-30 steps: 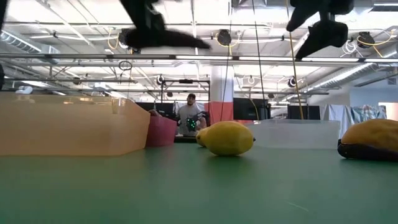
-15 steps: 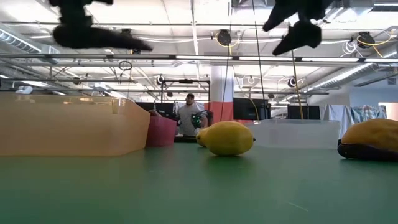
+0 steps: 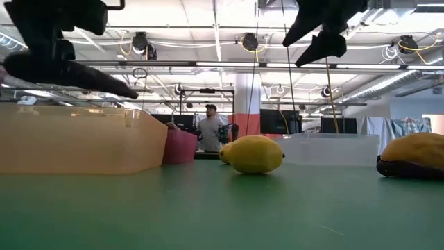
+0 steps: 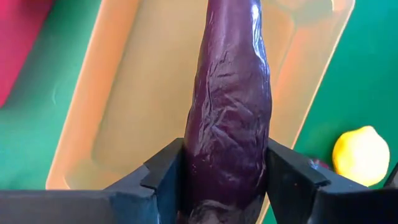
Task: Sort produce into baskets
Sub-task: Put the eggplant into the orange bin
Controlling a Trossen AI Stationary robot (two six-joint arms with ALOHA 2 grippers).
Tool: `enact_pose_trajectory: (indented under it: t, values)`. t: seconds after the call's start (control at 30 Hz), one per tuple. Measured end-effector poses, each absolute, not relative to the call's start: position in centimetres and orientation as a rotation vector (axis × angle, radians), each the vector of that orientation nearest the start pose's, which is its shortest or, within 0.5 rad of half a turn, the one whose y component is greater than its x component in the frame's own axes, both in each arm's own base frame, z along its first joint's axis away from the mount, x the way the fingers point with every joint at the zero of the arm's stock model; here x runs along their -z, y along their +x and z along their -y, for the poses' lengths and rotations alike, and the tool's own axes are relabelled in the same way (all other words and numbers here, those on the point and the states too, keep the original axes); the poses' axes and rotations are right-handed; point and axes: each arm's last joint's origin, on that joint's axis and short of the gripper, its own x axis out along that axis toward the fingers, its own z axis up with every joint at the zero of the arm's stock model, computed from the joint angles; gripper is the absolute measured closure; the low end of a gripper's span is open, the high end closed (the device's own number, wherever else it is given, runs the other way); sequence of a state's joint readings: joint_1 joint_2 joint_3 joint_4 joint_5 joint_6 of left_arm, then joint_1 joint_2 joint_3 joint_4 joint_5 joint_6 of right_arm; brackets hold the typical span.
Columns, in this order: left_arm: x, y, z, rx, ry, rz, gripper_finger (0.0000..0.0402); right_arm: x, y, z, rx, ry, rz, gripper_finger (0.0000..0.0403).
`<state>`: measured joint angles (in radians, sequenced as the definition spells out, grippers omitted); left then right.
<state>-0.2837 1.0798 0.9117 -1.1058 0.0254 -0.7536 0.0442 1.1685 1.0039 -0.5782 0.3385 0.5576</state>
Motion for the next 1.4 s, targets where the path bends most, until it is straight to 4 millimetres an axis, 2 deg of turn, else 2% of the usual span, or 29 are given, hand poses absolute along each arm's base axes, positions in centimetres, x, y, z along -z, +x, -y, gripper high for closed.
enact_pose_trajectory:
  t: [0.5, 0.87, 1.03, 1.27, 1.4]
  values:
    - [-23.4, 15.9, 5.0, -0.261, -0.422, -1.375, 0.0199, -30.1, 23.8, 0.0, 0.472, 0.382, -0.633, 0.0040]
    - [-23.5, 15.9, 5.0, -0.260, -0.421, -1.375, 0.0120, -30.1, 23.8, 0.0, 0.467, 0.367, -0.637, 0.0040]
    - [-25.5, 16.8, 4.7, -0.215, -0.511, -1.312, 0.0115, -30.1, 23.8, 0.0, 0.467, 0.367, -0.637, 0.0040]
    - [-30.5, 18.4, 4.4, -0.198, -0.551, -1.074, 0.0114, -30.1, 23.8, 0.3, 0.478, 0.368, -0.635, 0.0040]
    - [-31.9, 19.5, 4.5, -0.175, -0.570, -0.919, 0.0114, -30.1, 23.8, 0.3, 0.481, 0.376, -0.633, 0.0040]
